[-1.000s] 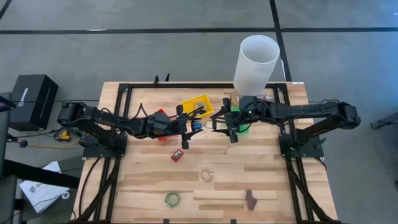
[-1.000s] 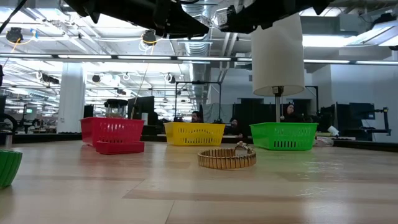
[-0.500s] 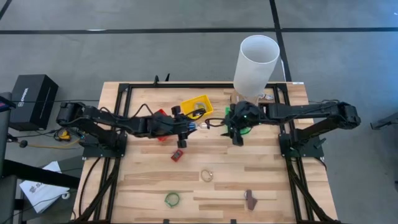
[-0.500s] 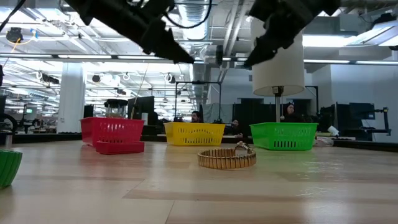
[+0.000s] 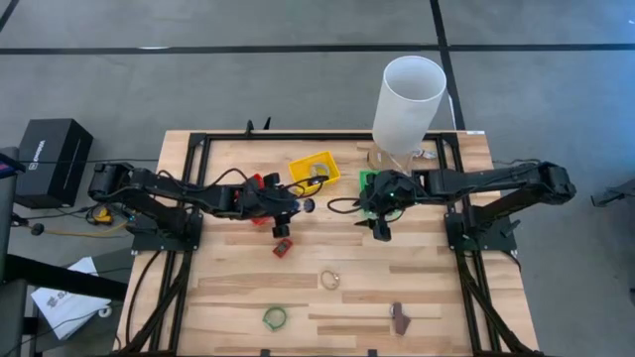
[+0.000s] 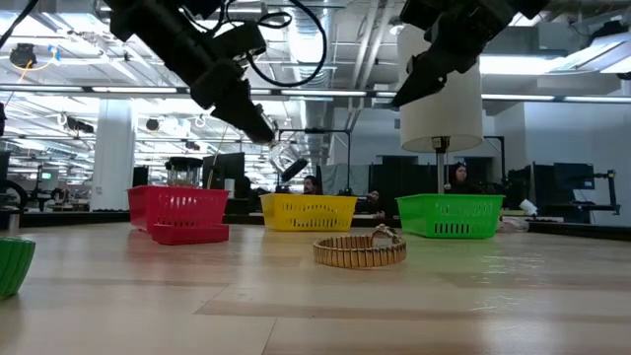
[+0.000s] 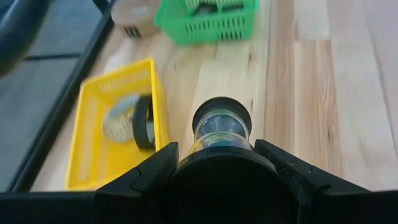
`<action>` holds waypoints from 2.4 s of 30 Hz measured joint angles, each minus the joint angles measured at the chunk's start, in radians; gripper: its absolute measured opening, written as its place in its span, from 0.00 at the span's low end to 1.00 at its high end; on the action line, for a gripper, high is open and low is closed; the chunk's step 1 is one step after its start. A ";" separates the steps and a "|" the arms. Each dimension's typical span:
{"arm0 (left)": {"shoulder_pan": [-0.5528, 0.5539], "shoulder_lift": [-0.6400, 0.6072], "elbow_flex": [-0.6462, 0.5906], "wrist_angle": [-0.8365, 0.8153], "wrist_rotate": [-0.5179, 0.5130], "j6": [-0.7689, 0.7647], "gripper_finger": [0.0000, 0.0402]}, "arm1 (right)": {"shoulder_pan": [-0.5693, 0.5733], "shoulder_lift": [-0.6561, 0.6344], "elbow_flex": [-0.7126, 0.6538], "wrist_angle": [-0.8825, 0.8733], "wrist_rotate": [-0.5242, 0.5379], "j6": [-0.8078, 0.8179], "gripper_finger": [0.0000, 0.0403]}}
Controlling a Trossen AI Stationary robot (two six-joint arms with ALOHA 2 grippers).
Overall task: Pick & Place Office items
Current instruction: Put the blue hourglass into the red basket
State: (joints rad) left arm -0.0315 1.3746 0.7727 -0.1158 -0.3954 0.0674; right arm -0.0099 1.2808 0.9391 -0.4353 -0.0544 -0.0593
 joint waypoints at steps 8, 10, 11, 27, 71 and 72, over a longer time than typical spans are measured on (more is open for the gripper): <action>0.000 -0.059 -0.001 -0.161 -0.001 -0.053 0.48 | 0.034 0.000 0.000 -0.006 0.000 0.000 0.65; 0.000 -0.093 -0.001 -0.164 0.001 -0.068 0.48 | 0.038 0.000 0.000 -0.006 0.000 0.000 0.65; 0.000 -0.118 0.000 -0.178 0.001 -0.074 0.48 | 0.038 0.000 0.000 -0.004 0.000 0.000 0.65; 0.003 -0.411 0.000 -0.645 0.121 -0.290 0.48 | 0.035 0.000 0.000 0.006 0.000 -0.001 0.65; 0.190 -0.256 -0.073 -0.666 0.121 -0.303 0.71 | 0.035 0.000 0.000 0.027 0.000 -0.003 0.65; 0.189 -0.258 -0.073 -0.661 0.120 -0.292 0.71 | 0.035 0.000 0.000 0.028 -0.001 -0.003 0.65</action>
State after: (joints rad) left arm 0.1576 1.1163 0.6999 -0.7769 -0.2754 -0.2248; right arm 0.0250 1.2812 0.9388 -0.4076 -0.0549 -0.0620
